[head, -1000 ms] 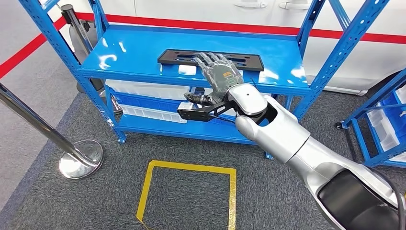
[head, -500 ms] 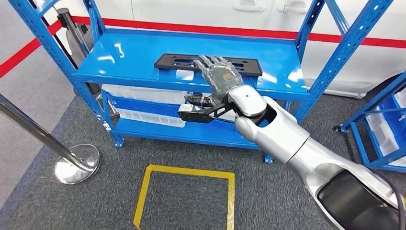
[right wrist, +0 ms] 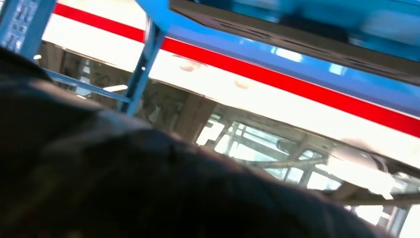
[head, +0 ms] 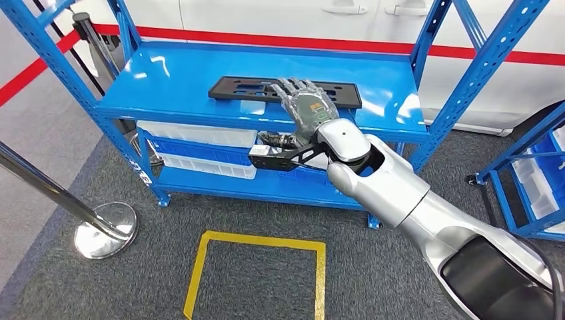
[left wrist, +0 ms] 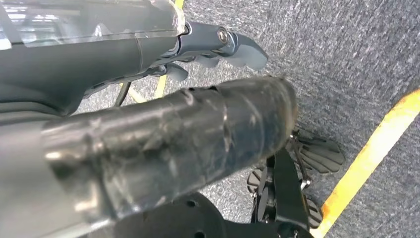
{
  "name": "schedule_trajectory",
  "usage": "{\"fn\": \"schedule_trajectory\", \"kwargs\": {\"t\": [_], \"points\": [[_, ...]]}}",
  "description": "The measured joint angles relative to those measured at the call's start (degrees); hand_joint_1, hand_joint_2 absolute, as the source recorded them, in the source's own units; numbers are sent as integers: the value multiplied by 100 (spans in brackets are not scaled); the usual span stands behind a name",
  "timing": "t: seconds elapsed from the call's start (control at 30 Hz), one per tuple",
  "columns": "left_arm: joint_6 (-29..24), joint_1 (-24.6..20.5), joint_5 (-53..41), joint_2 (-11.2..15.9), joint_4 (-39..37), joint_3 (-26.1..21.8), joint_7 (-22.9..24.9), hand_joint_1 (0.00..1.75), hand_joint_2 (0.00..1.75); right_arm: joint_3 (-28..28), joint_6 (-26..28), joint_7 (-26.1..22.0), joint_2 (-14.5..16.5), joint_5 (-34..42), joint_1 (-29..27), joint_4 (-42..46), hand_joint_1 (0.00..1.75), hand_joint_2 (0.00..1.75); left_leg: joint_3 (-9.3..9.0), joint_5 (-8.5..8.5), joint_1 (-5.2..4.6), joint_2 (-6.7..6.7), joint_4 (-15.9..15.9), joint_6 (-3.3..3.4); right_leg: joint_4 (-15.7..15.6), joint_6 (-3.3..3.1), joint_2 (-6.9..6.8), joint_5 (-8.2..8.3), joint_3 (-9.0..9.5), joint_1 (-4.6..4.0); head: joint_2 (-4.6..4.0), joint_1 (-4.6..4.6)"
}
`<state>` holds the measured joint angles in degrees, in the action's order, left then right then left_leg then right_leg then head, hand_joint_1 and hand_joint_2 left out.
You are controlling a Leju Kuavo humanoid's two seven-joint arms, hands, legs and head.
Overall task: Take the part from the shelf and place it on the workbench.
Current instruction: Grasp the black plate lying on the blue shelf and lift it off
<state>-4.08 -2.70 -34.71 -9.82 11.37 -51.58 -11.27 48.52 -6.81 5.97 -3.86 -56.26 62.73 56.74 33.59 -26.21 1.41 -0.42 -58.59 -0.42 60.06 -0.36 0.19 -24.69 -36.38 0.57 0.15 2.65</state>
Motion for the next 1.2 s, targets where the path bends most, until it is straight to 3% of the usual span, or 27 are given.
{"fn": "schedule_trajectory", "kwargs": {"t": [0.07,0.1,0.2,0.23,0.27,0.3,0.37,0.4,0.43,0.53,0.6,0.7,0.73,0.77,0.8,0.83,0.9,0.93,1.0,1.07,1.13,1.2], "points": [[0,-2,0,0,0,-15,23,0,0,1,2,-3,4,-5,14,-5,0,0,11,-83,13,11,-105,-49,-50,-85,3,-7,62,14,0,1],[-1,-1,0,1,0,-21,35,0,0,1,1,-8,13,-11,23,-10,0,0,101,-197,16,15,-323,-61,-75,-131,2,-12,104,24,0,1],[14,2,-1,-3,0,-30,50,0,0,14,-9,-40,47,-37,21,-35,0,0,728,-622,16,19,-1462,-73,-87,-217,-1,-53,166,-17,0,2],[25,1,-2,-4,0,-31,49,0,0,25,-13,-51,53,-44,13,-43,0,0,886,-627,14,19,-1674,-70,-85,-228,-1,-68,183,-36,0,2],[35,2,-3,-4,0,-31,46,0,0,37,-17,-60,60,-50,8,-48,0,0,932,-513,12,19,-1661,-57,-84,-234,3,-87,207,-54,0,2],[43,6,-4,-4,0,-32,44,0,0,49,-20,-66,68,-53,6,-50,0,0,855,-297,7,19,-1414,-31,-82,-235,8,-109,240,-69,0,2],[56,18,-7,1,0,-40,41,0,0,66,-26,-75,85,-56,8,-51,0,0,510,150,-23,21,-613,44,-76,-217,16,-167,311,-101,0,1],[63,17,-10,3,0,-48,41,0,0,73,-33,-82,91,-57,12,-51,0,0,362,259,-42,23,-297,75,-70,-199,19,-192,328,-113,0,1],[72,11,-13,6,1,-55,41,0,0,83,-44,-91,94,-60,15,-53,0,0,279,287,-61,22,-117,97,-66,-176,18,-209,334,-119,0,-1],[95,-7,-23,1,1,-68,43,0,0,124,-79,-113,119,-71,21,-55,0,0,220,252,-57,15,4,137,-62,-93,8,-250,340,-116,0,-3],[101,-2,-27,-11,0,-73,48,0,0,146,-89,-119,144,-78,27,-52,0,0,157,257,-21,24,71,182,183,-35,4,-408,243,-108,0,-11],[101,-2,-33,-15,0,-76,50,0,0,187,-97,-121,158,-89,-7,-55,0,0,121,230,-14,30,88,226,1201,38,1,-836,-302,-44,0,-18],[101,-4,-34,-15,0,-76,51,0,0,208,-98,-121,158,-90,-29,-56,0,0,114,214,-12,25,82,227,1444,60,0,-873,-463,-18,0,-18],[102,-6,-34,-15,0,-76,51,0,0,228,-99,-121,159,-90,-45,-56,0,0,100,193,-7,19,70,220,1481,79,-2,-790,-527,7,0,-19],[102,-6,-35,-15,0,-77,52,0,0,243,-99,-121,161,-90,-54,-57,0,0,80,165,1,12,53,204,1295,94,-5,-598,-480,30,0,-19],[102,-3,-38,-15,0,-78,56,0,0,251,-99,-121,163,-90,-57,-57,0,0,54,129,9,7,31,182,921,103,-11,-341,-338,51,0,-19],[102,4,-52,-16,0,-81,68,0,0,262,-101,-125,176,-90,-53,-58,0,0,28,67,8,5,-8,125,249,92,-15,-54,-44,49,-1,-20],[102,3,-65,-17,0,-82,79,0,0,272,-104,-135,195,-94,-57,-61,0,0,29,52,1,6,-15,92,74,73,-12,-26,36,35,-1,-18],[109,-7,-102,-17,0,-85,91,0,0,305,-109,-163,267,-121,-74,-75,0,0,31,43,-7,11,-2,24,-1,10,5,-71,72,-2,0,-19],[136,-16,-143,-16,0,-85,89,0,0,351,-109,-191,394,-163,-94,-100,0,0,30,-12,9,23,-36,-34,-37,-73,20,-69,115,13,-1,-19],[174,-25,-177,-15,0,-86,69,0,0,419,-108,-210,561,-189,-108,-132,0,0,210,-227,18,28,-443,-70,-83,-150,23,-78,183,33,-1,-15],[206,-31,-197,-15,0,-87,52,0,0,494,-109,-221,704,-196,-150,-168,0,0,641,-522,16,27,-1234,-90,-88,-202,16,-110,222,10,-1,-13]]}}
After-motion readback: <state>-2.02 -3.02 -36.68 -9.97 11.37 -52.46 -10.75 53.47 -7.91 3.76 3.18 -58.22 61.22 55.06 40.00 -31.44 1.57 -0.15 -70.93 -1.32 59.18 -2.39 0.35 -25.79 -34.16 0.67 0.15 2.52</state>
